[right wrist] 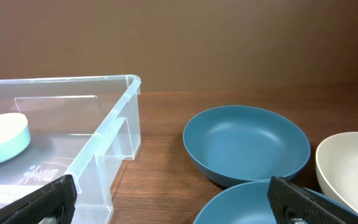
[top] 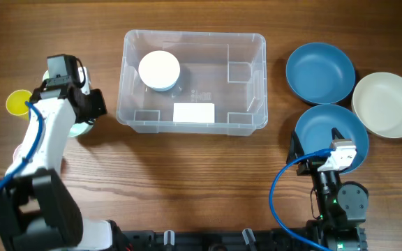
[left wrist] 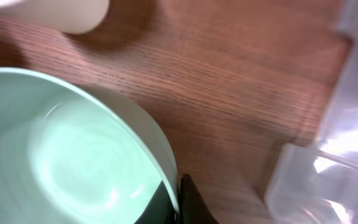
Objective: Pack container
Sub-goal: 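Carry the mint bowl into the bin onto the stacked bowls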
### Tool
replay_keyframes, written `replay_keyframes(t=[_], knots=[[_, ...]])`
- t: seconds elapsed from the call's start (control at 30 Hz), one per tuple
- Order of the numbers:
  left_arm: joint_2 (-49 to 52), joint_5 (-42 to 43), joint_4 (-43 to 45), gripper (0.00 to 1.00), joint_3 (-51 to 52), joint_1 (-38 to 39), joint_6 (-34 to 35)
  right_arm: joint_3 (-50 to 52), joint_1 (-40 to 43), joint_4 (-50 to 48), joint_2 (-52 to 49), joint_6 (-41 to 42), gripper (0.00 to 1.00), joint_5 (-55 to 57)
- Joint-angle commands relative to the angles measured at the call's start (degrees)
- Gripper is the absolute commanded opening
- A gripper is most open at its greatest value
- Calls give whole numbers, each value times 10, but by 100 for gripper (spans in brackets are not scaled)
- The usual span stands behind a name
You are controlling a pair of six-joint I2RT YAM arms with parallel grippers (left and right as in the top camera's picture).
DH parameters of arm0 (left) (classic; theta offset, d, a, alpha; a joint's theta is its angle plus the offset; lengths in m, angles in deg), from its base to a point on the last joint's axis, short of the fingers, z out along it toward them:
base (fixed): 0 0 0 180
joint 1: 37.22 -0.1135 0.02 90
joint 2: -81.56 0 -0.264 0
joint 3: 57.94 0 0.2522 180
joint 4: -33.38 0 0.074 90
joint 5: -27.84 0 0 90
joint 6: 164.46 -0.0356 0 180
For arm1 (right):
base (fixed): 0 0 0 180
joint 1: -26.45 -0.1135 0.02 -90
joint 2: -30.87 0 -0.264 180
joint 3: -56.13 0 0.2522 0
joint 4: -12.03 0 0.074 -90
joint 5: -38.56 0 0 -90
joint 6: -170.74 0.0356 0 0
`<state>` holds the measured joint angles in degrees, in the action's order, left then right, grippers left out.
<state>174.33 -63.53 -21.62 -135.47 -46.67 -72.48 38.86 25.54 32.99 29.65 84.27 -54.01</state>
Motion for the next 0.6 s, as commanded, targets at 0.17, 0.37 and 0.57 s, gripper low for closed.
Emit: replay_keyframes(t=[0.17, 0.37, 0.57], knots=[[-171, 9, 4, 4, -9, 60, 40, 1, 3, -2, 2, -4, 100, -5], [-280, 9, 90, 4, -9, 173, 50, 1, 3, -2, 2, -4, 100, -5], [-297, -3, 181, 4, -9, 304, 50, 1, 3, -2, 2, -4, 100, -5]])
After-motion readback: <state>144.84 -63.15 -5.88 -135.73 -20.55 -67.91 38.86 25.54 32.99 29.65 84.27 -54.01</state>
